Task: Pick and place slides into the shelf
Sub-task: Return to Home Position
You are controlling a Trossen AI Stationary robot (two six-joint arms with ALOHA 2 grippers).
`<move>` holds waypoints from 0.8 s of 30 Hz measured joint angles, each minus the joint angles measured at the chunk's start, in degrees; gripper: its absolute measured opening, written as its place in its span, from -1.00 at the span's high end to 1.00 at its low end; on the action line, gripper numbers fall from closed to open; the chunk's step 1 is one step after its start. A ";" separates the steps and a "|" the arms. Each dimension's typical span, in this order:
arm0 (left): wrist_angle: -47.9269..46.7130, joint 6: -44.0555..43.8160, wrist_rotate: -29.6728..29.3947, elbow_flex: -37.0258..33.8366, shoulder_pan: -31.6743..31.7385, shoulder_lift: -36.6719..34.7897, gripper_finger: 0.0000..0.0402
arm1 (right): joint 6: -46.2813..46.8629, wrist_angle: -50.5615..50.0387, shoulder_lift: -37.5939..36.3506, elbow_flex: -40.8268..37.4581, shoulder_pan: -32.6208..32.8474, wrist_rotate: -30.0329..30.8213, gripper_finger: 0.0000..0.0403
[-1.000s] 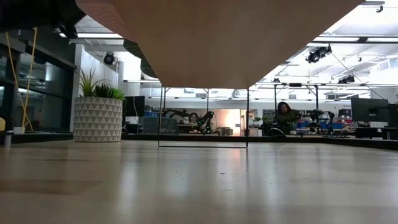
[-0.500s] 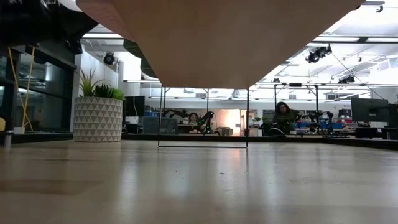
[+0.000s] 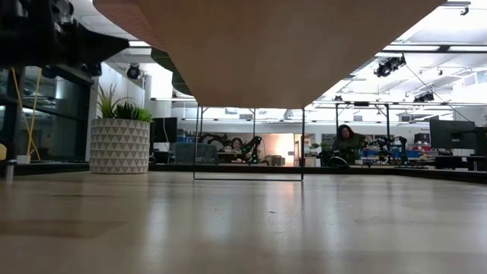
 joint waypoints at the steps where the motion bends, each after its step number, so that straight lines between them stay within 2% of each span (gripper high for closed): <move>1: -0.82 0.00 0.05 0.00 0.00 0.00 1.00 | -1.32 1.50 -0.94 0.56 0.01 -2.12 1.00; 6: -3.91 0.43 2.23 0.00 0.00 0.01 1.00 | -10.44 5.12 -5.84 3.63 -0.03 -13.03 1.00; 11: -7.20 -1.88 2.44 0.02 0.00 0.00 1.00 | -17.93 4.36 -9.80 0.80 -0.01 -17.13 1.00; 16: -9.47 -2.26 2.28 0.02 -0.01 0.00 1.00 | -19.15 6.17 -17.06 -7.82 -0.01 -18.29 1.00; 20: -9.74 -1.31 2.62 0.06 0.00 0.14 1.00 | -20.08 15.34 -16.28 -15.21 -0.01 -21.36 1.00; 24: -9.79 -1.30 2.74 0.07 -0.01 0.17 1.00 | -20.23 25.79 -16.95 -24.28 -0.19 -21.31 1.00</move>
